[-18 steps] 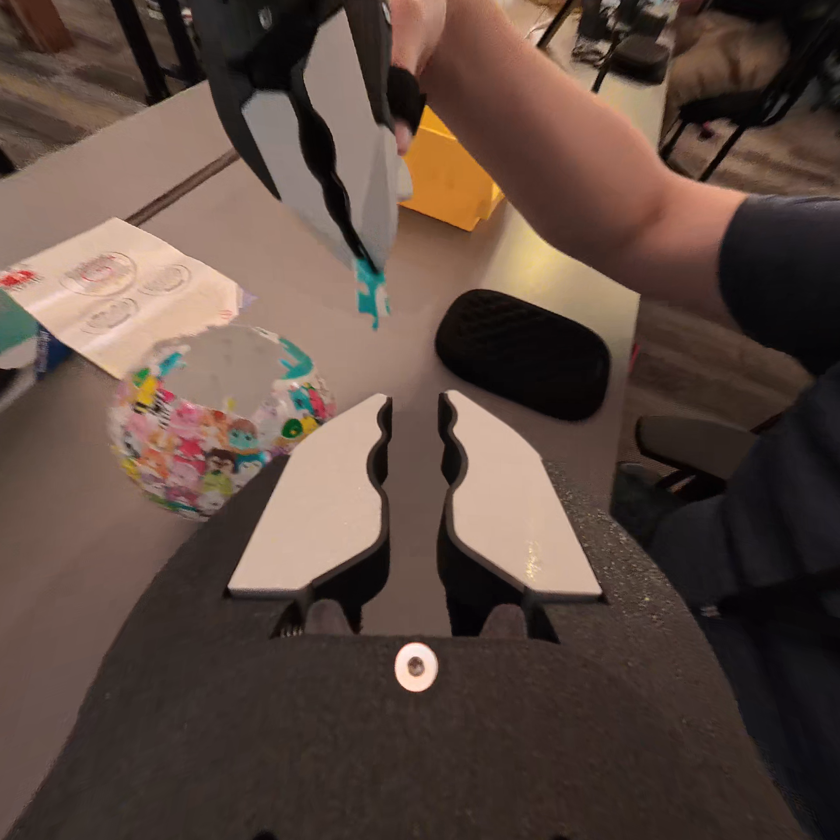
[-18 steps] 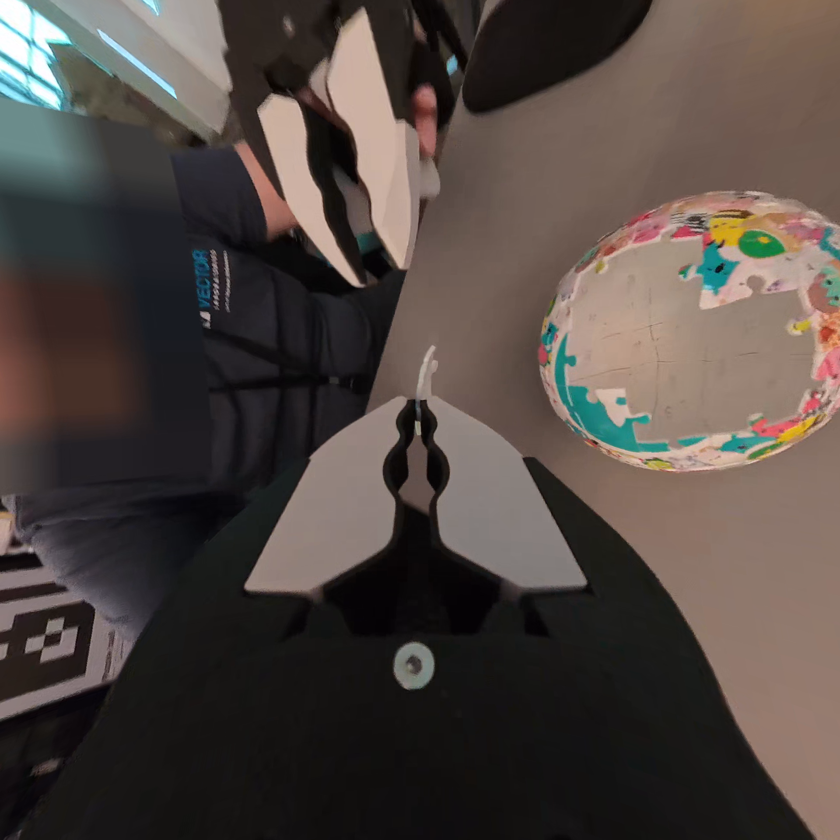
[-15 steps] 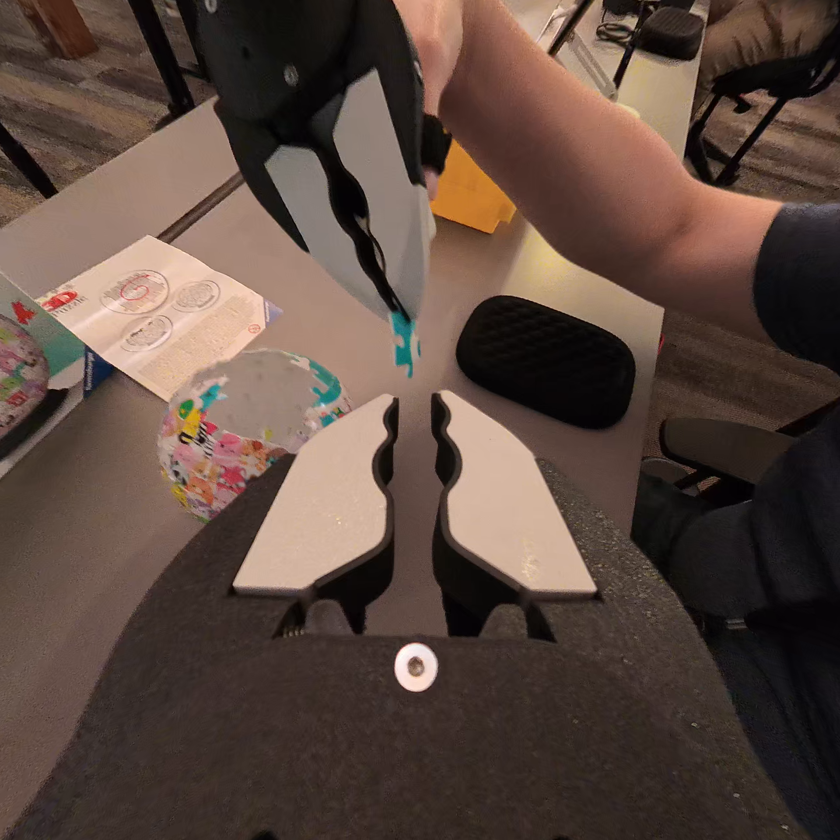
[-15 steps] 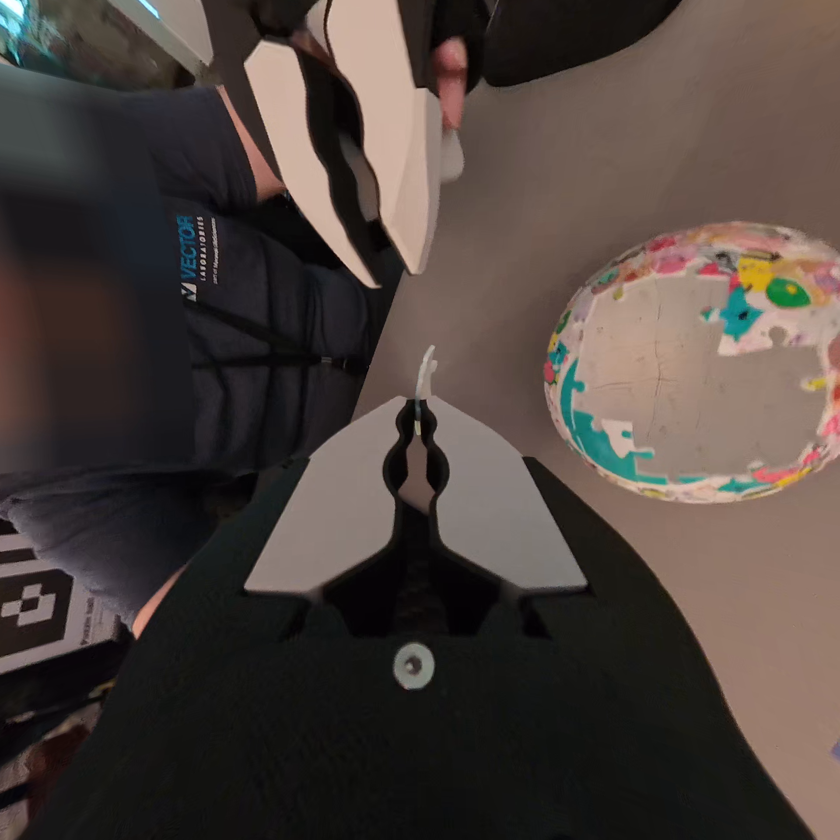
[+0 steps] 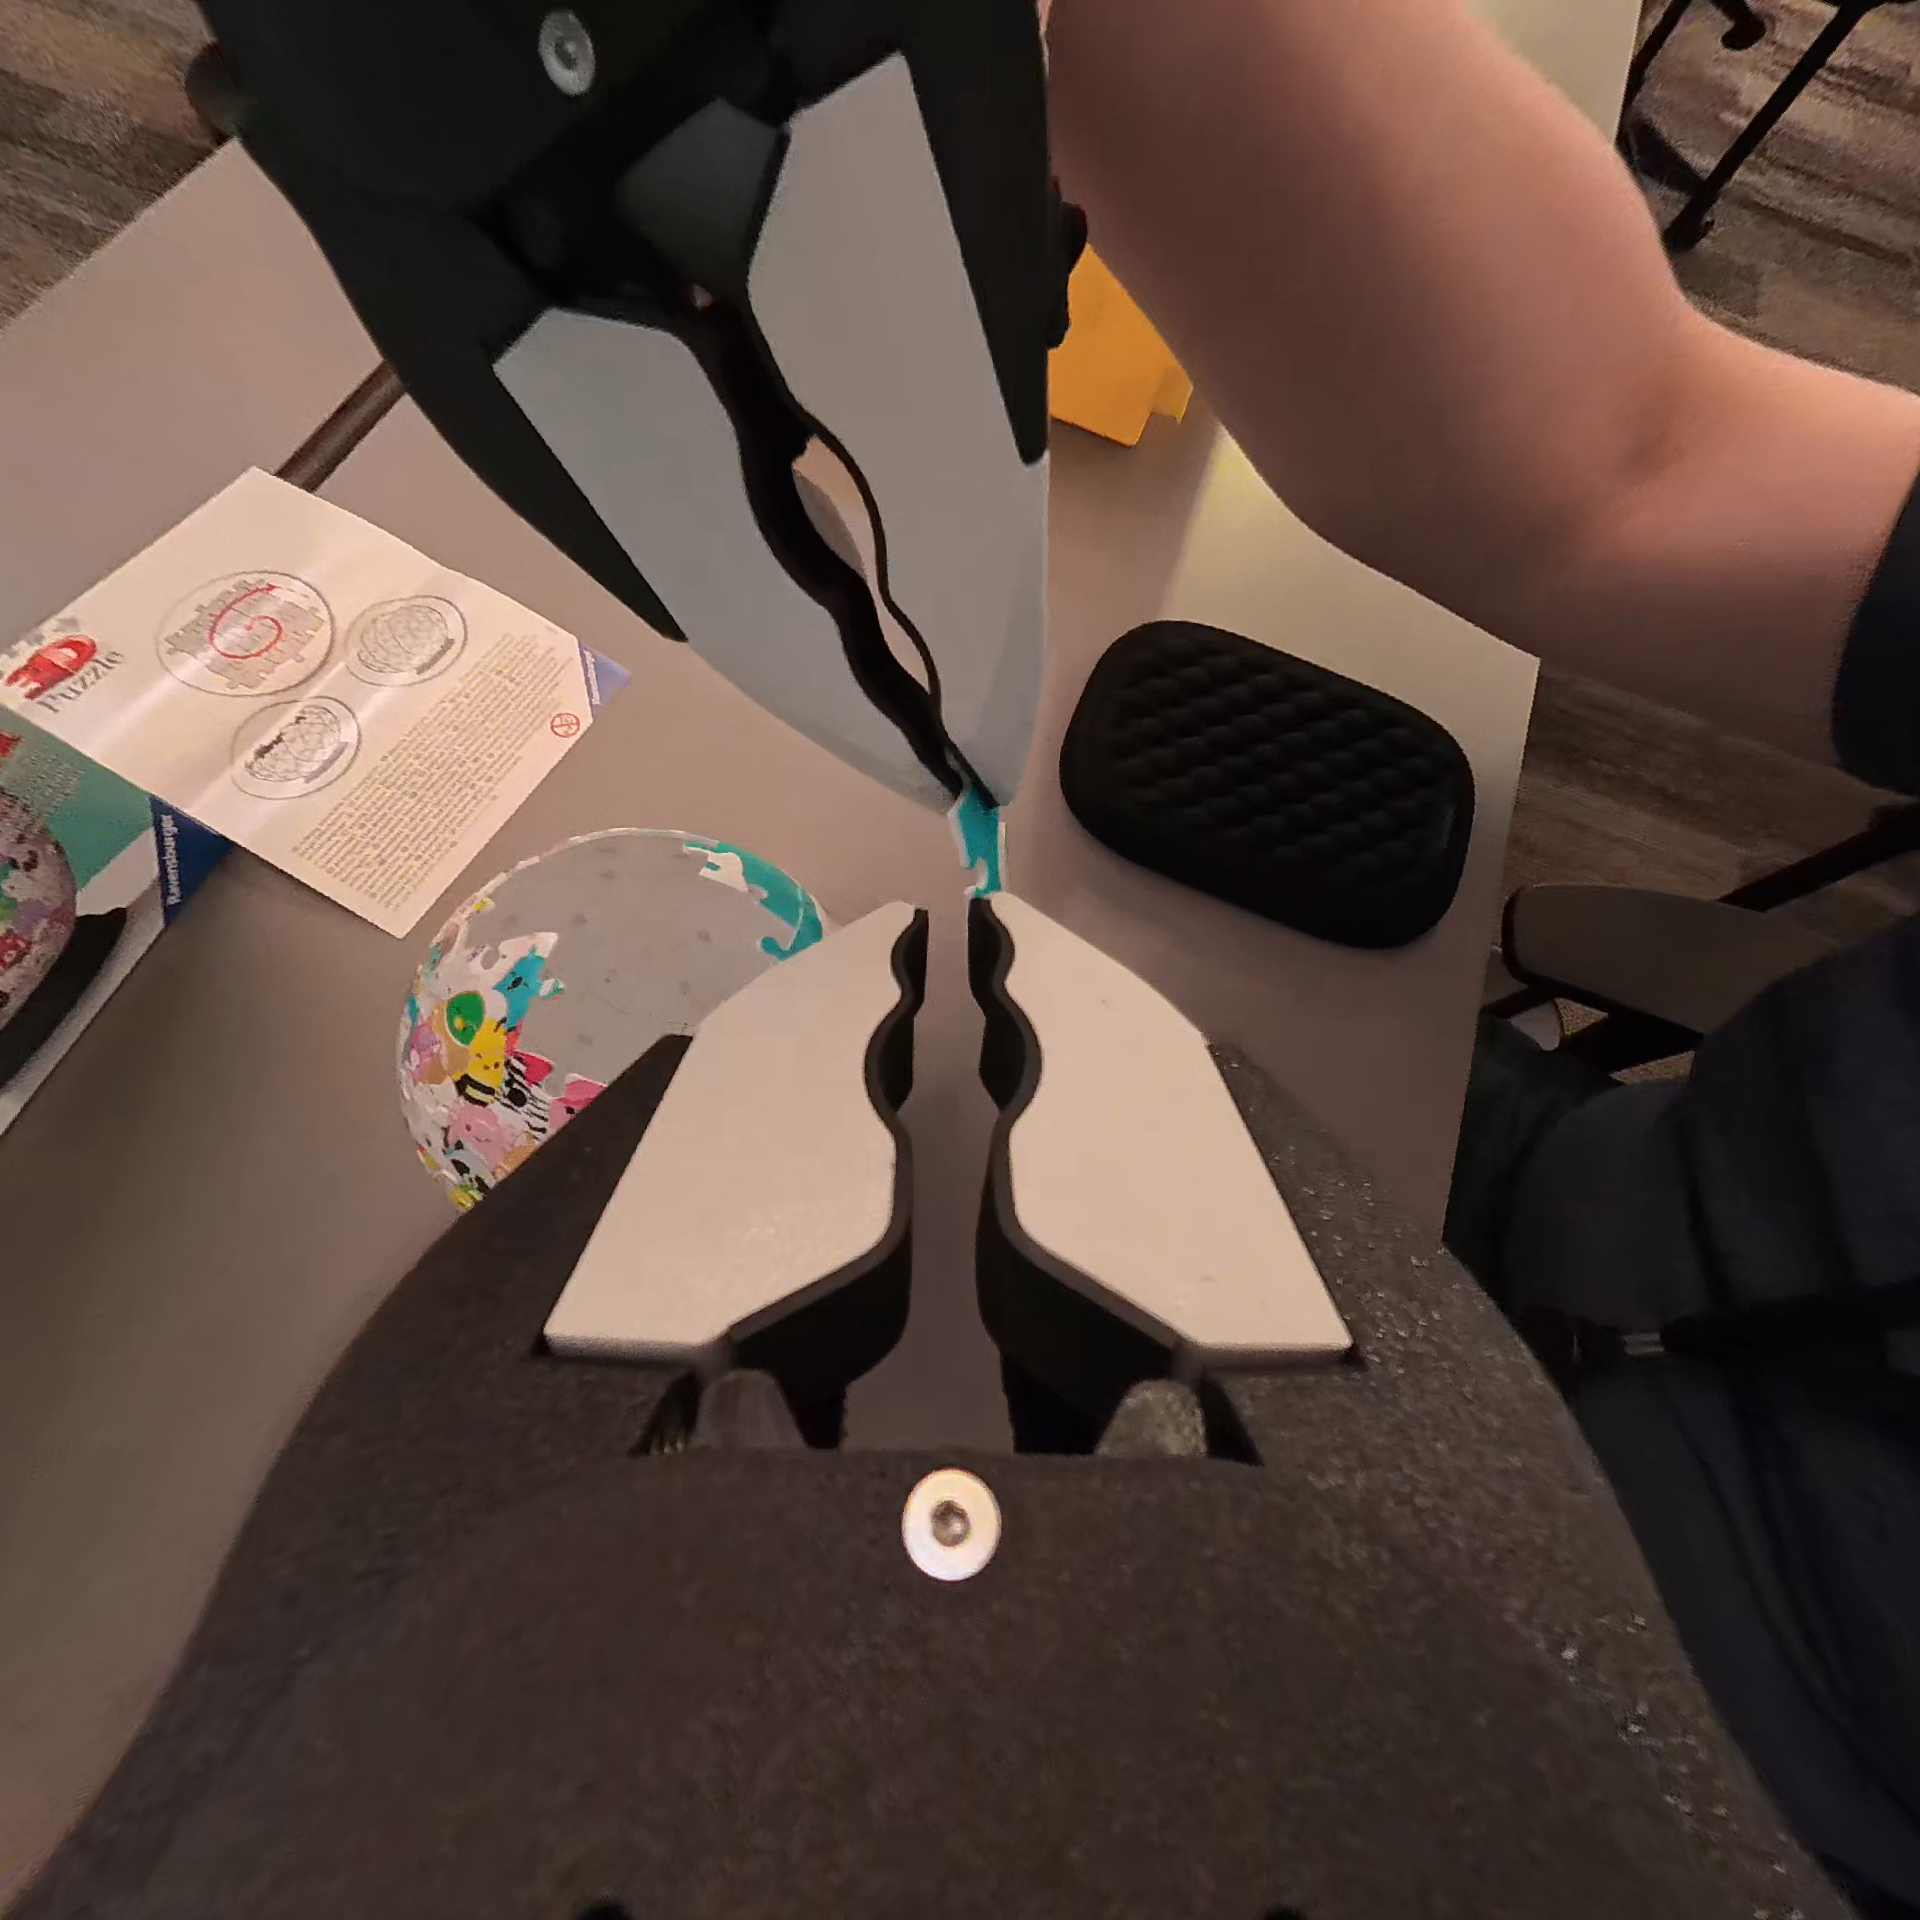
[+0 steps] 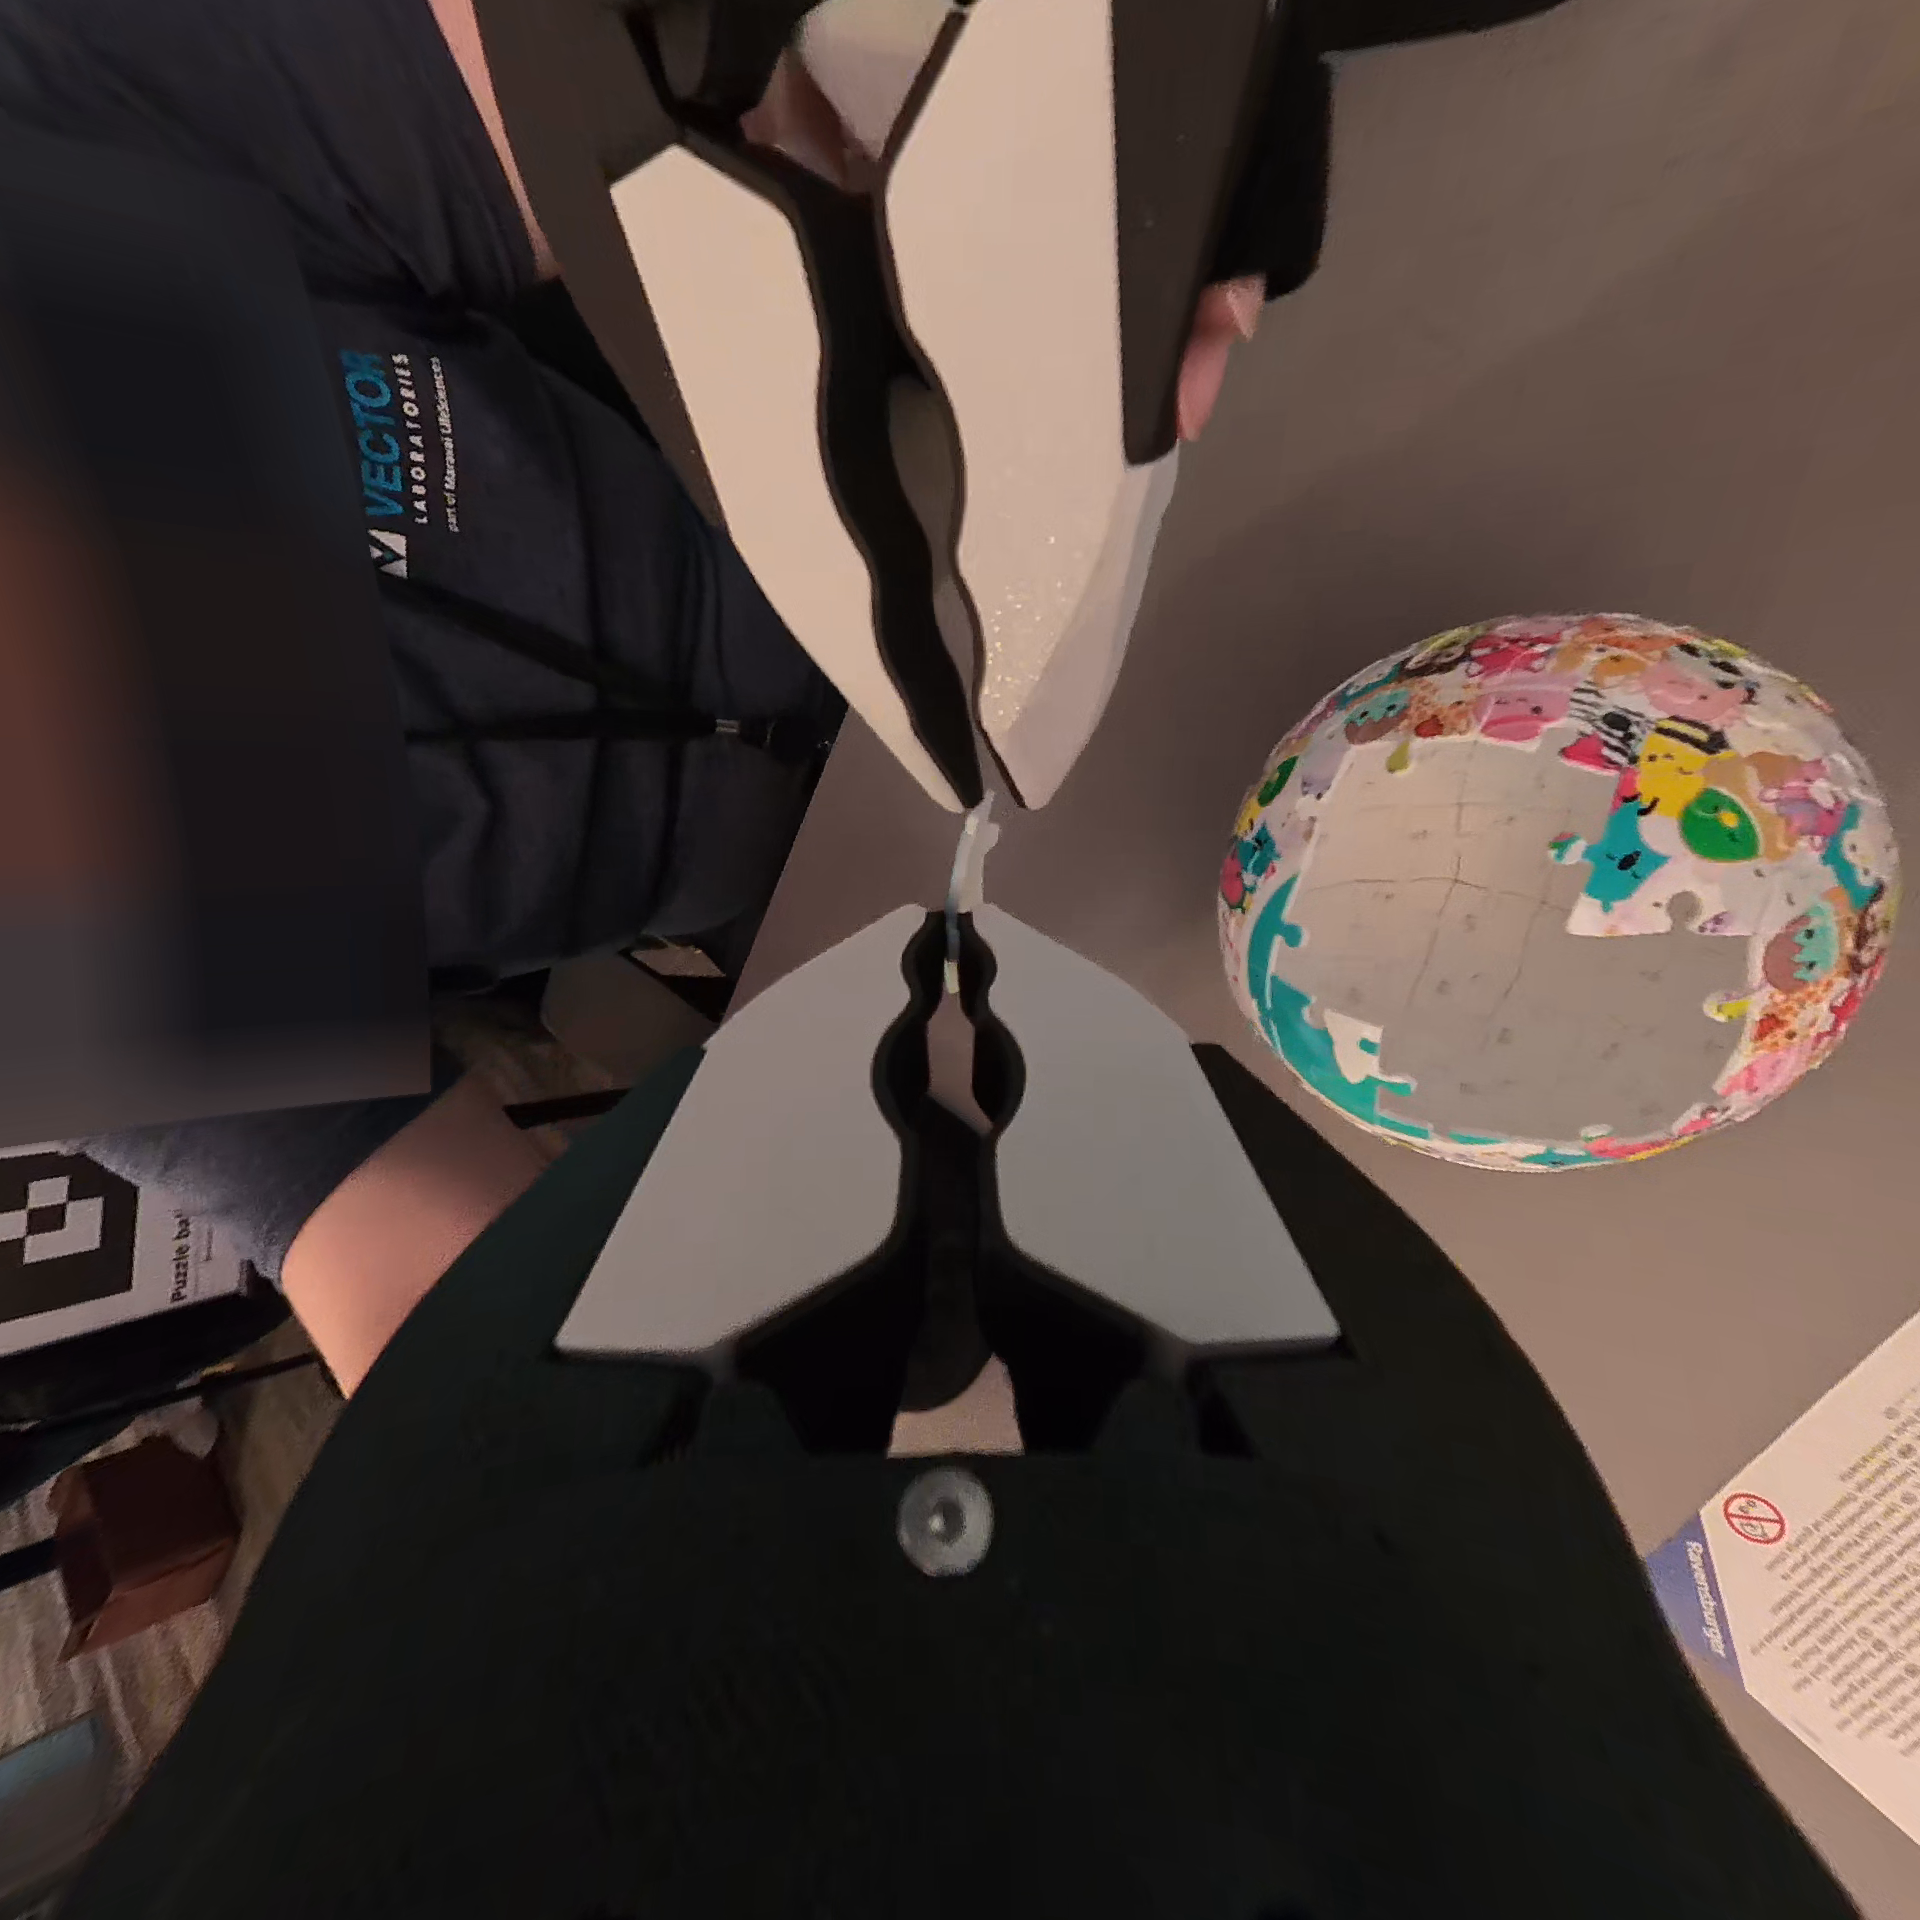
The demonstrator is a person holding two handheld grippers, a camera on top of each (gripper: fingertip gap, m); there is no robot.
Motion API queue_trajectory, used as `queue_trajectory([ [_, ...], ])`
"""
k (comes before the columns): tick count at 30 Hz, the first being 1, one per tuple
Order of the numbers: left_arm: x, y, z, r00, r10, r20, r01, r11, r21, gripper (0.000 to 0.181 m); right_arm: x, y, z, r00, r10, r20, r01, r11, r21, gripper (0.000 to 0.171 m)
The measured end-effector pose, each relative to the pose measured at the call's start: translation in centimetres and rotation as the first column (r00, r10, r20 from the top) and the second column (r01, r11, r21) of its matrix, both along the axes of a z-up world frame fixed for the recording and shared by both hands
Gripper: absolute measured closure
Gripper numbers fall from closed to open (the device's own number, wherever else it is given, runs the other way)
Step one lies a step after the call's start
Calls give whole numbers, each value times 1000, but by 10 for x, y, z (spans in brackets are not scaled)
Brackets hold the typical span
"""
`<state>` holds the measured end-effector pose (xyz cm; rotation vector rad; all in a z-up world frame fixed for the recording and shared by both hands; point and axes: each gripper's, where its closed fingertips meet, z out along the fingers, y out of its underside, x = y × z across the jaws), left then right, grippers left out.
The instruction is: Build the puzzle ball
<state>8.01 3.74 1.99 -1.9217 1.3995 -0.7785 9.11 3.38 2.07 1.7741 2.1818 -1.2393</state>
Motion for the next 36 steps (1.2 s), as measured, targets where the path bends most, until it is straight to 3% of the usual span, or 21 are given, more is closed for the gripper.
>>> queue_trajectory([
  [6,1,1,-10,1000,-20,-22,20,999,-31,177,0,5,-11,1000,11,2,-11,1000,-20,168],
  [13,5,-6,-21,995,-57,-80,54,998,-33,169,1,6,-6,998,7,-69,-11,998,-54,168],
  [25,11,-22,-15,996,-92,14,93,989,-111,179,3,-8,1,967,40,-253,-60,996,-69,168],
  [30,8,-18,-13,997,-53,57,61,987,-148,179,-2,-3,3,947,-41,-317,8,995,-104,168],
  [33,8,-13,-10,995,-21,97,36,987,-157,179,-7,7,1,919,-142,-368,112,988,-102,153],
  [36,8,-8,-8,992,13,128,6,989,-150,179,-7,16,1,861,-237,-449,203,971,-125,148],
])
